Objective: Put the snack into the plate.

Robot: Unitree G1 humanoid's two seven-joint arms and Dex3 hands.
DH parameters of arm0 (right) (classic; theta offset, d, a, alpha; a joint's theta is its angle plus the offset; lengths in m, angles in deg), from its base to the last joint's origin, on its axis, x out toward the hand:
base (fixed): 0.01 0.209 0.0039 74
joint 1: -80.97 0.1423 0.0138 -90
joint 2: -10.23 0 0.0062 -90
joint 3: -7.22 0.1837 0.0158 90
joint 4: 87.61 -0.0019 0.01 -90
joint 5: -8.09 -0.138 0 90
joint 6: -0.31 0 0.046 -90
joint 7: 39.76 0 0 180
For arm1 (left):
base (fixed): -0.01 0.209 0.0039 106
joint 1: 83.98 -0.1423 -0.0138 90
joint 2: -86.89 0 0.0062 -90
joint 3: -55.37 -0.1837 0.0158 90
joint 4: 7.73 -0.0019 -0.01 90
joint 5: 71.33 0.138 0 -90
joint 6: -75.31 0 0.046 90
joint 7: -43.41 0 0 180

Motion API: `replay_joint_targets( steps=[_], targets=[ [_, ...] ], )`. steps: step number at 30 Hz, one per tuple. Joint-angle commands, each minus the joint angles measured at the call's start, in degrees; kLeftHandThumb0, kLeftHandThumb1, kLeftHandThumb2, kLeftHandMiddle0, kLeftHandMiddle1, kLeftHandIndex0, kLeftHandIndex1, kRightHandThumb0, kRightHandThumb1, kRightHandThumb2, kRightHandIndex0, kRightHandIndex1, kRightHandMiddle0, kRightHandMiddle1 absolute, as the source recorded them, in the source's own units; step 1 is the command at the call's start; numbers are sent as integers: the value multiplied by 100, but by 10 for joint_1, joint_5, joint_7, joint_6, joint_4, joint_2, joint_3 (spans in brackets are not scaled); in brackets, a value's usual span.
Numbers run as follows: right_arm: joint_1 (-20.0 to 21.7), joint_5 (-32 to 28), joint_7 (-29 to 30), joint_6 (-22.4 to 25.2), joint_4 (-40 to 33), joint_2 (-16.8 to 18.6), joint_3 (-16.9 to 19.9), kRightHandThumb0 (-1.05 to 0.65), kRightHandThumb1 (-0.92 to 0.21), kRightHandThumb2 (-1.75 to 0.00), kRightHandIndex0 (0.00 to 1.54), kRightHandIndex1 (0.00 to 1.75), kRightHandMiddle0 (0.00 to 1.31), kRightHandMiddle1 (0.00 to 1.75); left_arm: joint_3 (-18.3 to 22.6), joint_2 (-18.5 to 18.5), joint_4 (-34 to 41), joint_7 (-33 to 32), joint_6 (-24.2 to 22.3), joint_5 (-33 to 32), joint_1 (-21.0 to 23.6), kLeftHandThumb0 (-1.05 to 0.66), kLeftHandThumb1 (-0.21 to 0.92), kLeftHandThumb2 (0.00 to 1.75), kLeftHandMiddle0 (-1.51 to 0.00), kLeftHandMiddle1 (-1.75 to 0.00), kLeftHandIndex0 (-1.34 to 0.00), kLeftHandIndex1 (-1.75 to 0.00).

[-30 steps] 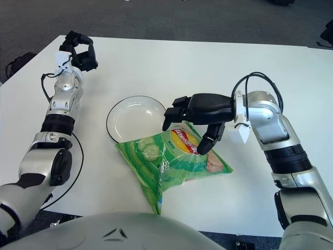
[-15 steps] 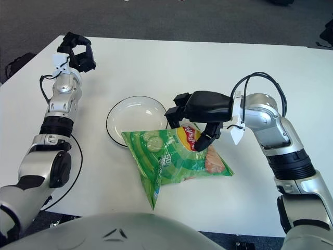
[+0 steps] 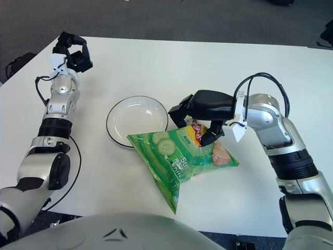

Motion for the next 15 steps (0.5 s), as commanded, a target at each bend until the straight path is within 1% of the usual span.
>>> replay_joint_targets(
  steps=[1, 3, 4, 9, 15],
  targets=[
    [18, -4, 0, -10, 22, -19, 6, 0, -9, -154, 80, 163, 58, 175, 2, 7, 8, -11, -2, 6, -4, -43, 49, 110, -100, -175, -48, -175],
    [23, 11, 10, -15, 26, -16, 7, 0, -7, -156, 82, 162, 59, 175, 2, 7, 9, -15, -3, 8, -5, -43, 48, 111, -100, -175, -48, -175],
    [29, 15, 15, -25, 35, -15, 7, 0, -6, -157, 83, 162, 60, 175, 2, 7, 10, -16, -3, 8, -5, -43, 48, 111, -99, -175, -48, -175],
    [49, 16, 24, -55, 78, -20, 8, 0, -4, -159, 85, 160, 61, 175, 5, 5, 14, -18, -3, 3, -8, -43, 47, 112, -98, -175, -49, -175],
    [60, 46, 40, -37, 89, -35, 19, 0, -1, -163, 87, 163, 63, 175, 7, 4, 18, -20, -4, 0, -11, -44, 45, 114, -100, -175, -50, -175]
  ],
)
